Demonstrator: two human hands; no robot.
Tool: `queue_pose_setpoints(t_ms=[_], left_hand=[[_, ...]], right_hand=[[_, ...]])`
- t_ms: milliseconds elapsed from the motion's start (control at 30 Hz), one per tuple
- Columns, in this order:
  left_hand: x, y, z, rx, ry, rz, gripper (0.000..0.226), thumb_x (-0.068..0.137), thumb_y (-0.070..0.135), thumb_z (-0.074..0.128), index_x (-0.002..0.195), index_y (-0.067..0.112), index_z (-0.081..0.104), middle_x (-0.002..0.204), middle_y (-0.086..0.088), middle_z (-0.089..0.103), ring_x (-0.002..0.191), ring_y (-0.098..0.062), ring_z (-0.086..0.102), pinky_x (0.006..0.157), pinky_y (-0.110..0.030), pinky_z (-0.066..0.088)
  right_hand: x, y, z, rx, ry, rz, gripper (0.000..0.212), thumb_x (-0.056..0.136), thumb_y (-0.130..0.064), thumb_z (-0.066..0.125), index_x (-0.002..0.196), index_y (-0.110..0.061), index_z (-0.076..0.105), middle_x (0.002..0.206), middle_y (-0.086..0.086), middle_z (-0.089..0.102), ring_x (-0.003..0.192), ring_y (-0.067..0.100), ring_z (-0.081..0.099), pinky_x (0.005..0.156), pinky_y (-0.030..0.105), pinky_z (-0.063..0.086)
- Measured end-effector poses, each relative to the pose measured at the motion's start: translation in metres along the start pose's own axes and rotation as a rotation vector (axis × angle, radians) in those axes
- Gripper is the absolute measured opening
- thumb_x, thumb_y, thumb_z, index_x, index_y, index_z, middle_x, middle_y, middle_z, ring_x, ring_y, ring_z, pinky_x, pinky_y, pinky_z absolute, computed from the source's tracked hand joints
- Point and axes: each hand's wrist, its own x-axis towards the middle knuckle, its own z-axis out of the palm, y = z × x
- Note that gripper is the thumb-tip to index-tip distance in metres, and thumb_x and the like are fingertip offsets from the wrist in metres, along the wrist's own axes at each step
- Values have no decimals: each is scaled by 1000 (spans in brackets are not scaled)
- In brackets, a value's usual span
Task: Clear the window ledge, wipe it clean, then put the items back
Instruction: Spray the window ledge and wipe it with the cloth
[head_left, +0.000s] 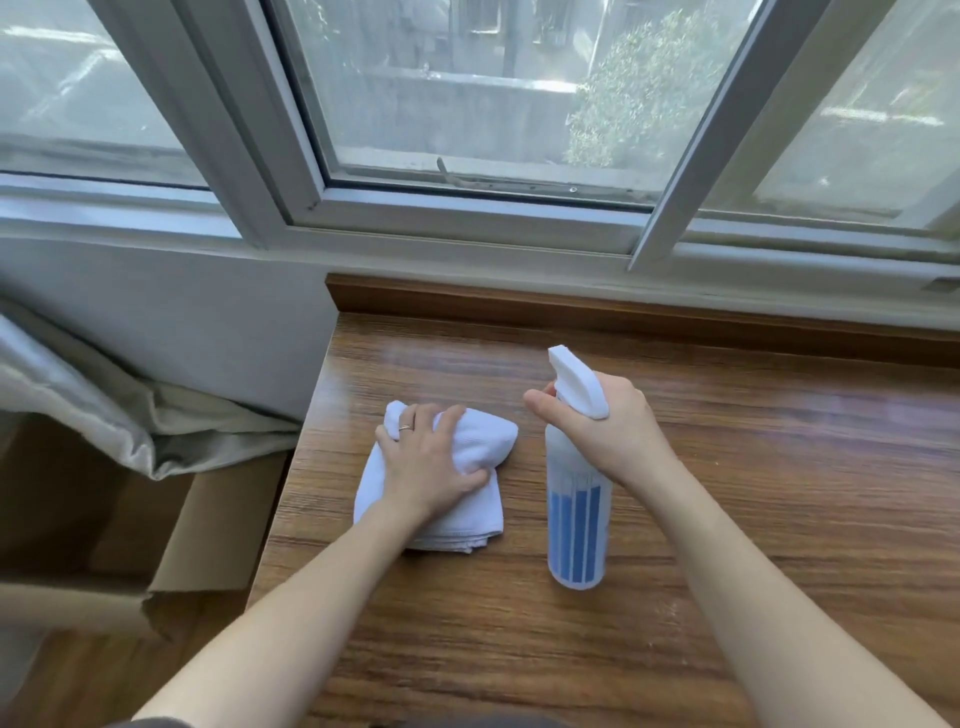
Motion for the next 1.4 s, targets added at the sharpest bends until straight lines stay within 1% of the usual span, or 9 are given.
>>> queue_pose_setpoints(t_ms=[100,233,367,533,733,900,1133,1300,1400], left_hand=[[12,-1,0,5,3,3,88,57,74,45,135,32,46,131,2,45,127,-26,34,99,-58,27],[37,0,-3,0,-7,-18,83,63,71,52,136,33,44,133,1,42,129,-25,32,100,-54,25],[73,2,-6,28,-10,-18,78,70,70,61,136,33,42,132,-1,41,129,-27,31,100,-55,26],[119,8,-15,69,-40,-32,78,73,67,59,139,32,37,136,-3,37,130,-29,29,100,-57,27],[147,17,-22,80,-86,-69,74,73,65,60,134,29,38,133,-6,37,130,-32,29,99,-60,29],[137,17,-23,92,-103,-44,75,72,65,59,134,29,36,133,-4,39,130,-30,30,98,-59,30],[76,9,-14,36,-86,-6,83,73,67,56,143,31,31,141,-1,35,136,-28,25,104,-58,23],[25,11,-9,-5,-49,-59,91,61,73,45,141,31,35,137,3,38,133,-24,26,102,-55,22],[1,9,1,-6,9,-47,92,57,75,43,137,29,43,130,3,45,127,-25,36,97,-56,27]], right_hand=[[0,2,3,19,-15,13,37,80,-56,71,75,-20,66,76,1,68,70,12,60,62,28,44],[-2,5,7,11,-34,18,33,81,-54,72,75,-22,67,75,-2,68,70,7,60,64,27,45],[-2,8,10,-8,-44,13,35,81,-56,71,75,-22,67,73,-5,68,73,3,59,63,25,45],[2,11,8,0,-28,35,35,81,-58,70,76,-23,66,73,-5,67,72,5,61,63,24,46],[7,9,1,-2,-14,43,39,81,-59,69,78,-20,67,76,-2,68,72,9,61,67,30,49],[8,8,1,24,4,51,38,82,-57,70,76,-20,66,75,-1,68,73,8,59,62,26,44],[0,7,7,29,-2,34,38,81,-57,71,77,-20,67,75,-1,69,72,8,60,64,27,47],[-6,8,11,38,-7,47,34,81,-55,72,76,-21,66,73,-3,68,70,8,61,64,27,45],[-7,8,13,39,-10,50,33,80,-55,72,74,-23,66,71,-6,67,69,5,60,61,23,44]])
